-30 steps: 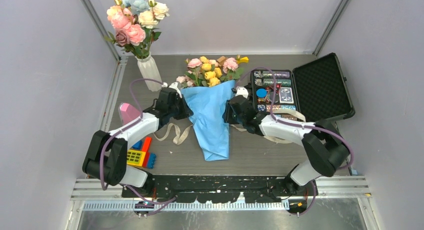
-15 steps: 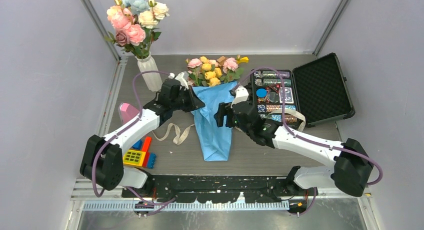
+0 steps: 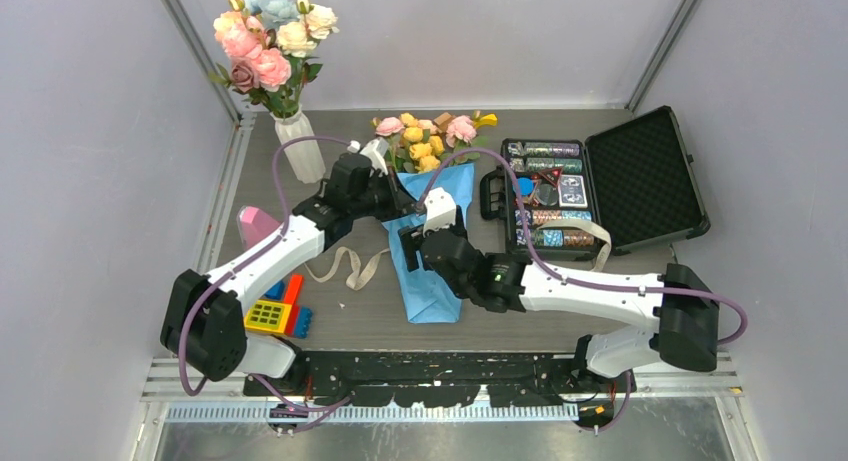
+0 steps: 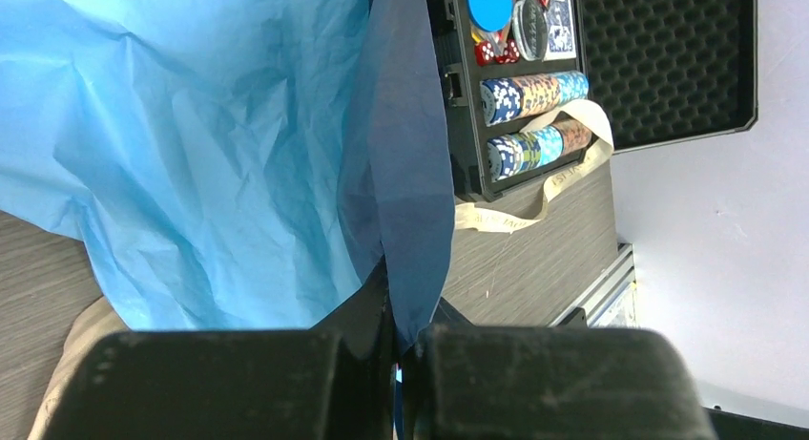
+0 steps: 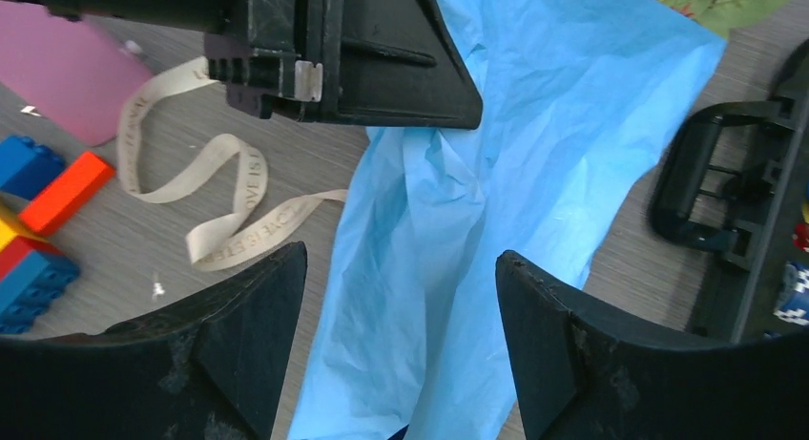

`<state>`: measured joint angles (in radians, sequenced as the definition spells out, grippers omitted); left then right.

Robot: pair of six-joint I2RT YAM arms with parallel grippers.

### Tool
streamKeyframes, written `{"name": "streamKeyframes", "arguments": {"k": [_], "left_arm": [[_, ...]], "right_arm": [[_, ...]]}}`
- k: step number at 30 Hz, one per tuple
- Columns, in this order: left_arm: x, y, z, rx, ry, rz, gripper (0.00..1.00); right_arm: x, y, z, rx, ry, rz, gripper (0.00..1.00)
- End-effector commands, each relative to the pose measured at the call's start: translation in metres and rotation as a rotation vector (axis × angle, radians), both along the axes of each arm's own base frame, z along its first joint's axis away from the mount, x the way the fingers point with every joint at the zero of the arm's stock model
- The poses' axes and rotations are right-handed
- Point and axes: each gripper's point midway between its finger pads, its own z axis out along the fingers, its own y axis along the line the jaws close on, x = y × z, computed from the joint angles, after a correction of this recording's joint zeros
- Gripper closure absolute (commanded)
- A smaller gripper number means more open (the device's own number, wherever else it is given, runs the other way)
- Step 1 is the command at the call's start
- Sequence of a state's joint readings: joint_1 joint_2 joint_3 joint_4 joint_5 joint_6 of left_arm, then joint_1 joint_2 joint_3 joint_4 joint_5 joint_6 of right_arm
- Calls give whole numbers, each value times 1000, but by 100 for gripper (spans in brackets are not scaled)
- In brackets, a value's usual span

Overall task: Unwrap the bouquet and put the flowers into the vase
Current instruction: Unfold the wrapping paper at the center of the board.

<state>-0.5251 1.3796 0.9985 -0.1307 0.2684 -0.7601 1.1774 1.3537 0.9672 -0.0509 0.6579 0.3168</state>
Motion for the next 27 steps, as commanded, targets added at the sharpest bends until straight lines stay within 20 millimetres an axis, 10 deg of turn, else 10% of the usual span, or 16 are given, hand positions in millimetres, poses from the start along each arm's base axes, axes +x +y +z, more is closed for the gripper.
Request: {"name": "streamKeyframes", "arguments": {"k": [1, 13, 18, 21, 24, 27], "left_arm": [[5, -3, 19, -14, -36, 14, 100], [1, -8, 29, -34, -39, -7, 100], [-1, -9, 25, -6, -46, -44, 99], [-8, -11, 26, 8, -63, -102, 68], [-11, -2, 28, 30, -102, -94, 34], [-13, 16, 22, 97, -119, -54, 21]], "right_arm": [[13, -8, 15, -43, -65, -110, 23], [22, -6, -3, -150, -70, -162, 44], [24, -9, -3, -158, -71, -188, 74], [27, -25, 3, -153, -93, -269, 97], [26, -44, 7, -115, -103, -332, 100], [29, -65, 4, -66, -91, -396, 100]]}}
